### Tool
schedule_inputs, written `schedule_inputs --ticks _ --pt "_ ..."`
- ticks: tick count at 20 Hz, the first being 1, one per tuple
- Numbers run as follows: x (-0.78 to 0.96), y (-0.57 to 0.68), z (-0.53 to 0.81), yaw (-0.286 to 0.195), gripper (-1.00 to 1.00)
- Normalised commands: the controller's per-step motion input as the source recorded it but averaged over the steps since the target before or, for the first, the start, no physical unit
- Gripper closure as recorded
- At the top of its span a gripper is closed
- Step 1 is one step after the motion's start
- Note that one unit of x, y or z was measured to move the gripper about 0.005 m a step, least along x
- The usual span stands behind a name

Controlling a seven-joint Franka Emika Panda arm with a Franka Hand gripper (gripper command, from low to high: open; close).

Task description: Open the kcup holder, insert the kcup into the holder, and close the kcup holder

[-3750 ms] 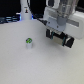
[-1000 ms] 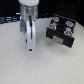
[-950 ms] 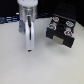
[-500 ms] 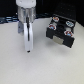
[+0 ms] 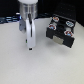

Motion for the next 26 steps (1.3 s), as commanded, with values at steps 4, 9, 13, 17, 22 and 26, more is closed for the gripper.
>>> schedule_inputs --ticks 4,9,13,17,22,26 --pt "-0.59 0.03 -0.11 0.0 -1.0" --pt "-0.07 -0.09 -0.21 -0.126 -1.0" --pt "0.1 -0.14 -0.23 -0.177 -1.0" --pt "0.13 -0.17 -0.27 -0.197 -1.0" --pt "0.04 -0.09 -0.3 -0.16 -1.0" --pt "-0.05 -0.04 -0.2 -0.123 -1.0"
